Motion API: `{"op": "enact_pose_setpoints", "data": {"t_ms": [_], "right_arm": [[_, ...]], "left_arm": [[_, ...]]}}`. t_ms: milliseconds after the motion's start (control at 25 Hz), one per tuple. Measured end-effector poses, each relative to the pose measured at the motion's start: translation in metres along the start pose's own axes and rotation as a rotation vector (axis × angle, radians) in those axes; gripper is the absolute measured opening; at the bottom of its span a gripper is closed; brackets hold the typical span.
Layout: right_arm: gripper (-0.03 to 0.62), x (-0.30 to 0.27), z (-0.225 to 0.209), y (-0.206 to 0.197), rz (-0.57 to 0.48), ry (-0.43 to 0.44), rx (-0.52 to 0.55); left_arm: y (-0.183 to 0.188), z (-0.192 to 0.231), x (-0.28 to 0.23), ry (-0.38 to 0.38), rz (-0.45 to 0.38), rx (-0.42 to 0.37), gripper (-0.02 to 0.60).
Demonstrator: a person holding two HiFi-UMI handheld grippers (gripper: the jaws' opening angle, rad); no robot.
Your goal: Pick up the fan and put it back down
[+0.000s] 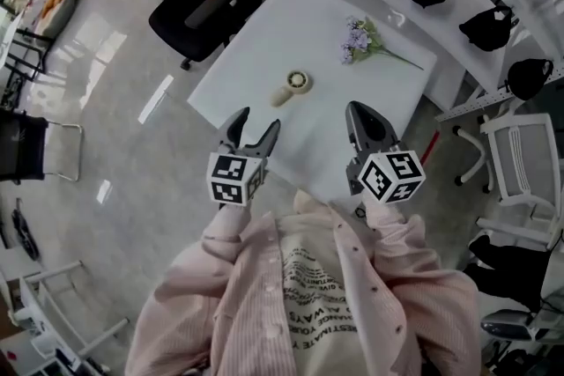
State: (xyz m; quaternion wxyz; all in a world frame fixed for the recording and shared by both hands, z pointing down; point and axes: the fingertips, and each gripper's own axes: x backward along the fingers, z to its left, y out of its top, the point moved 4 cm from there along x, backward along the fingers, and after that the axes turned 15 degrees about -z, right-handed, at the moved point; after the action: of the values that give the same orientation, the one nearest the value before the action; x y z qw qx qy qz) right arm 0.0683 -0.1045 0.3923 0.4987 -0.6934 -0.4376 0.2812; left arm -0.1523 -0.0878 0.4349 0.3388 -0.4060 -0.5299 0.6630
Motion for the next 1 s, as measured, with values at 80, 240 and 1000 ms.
{"op": "enact_pose_setpoints", "data": {"t_ms": [80,240,1000], "right_arm": [[0.0,-0.005,-0.005,-0.005,0.014,-0.002,-0.007],[-0.002,-0.017,-0.012,-0.013,0.033,0.001,-0.016],[0.0,-0.066,-0.042,-0.064,0.14,-0.064,-0.05]], "left_arm": [[-0.004,0.003,-0.01,-0.01,0.022,-0.017,0.267],[-0.011,0.01,-0.032,-0.044,0.064,-0.051,0.267],[-0.102,0.033,-0.129,-0.264,0.433,-0.162,0.267]]}}
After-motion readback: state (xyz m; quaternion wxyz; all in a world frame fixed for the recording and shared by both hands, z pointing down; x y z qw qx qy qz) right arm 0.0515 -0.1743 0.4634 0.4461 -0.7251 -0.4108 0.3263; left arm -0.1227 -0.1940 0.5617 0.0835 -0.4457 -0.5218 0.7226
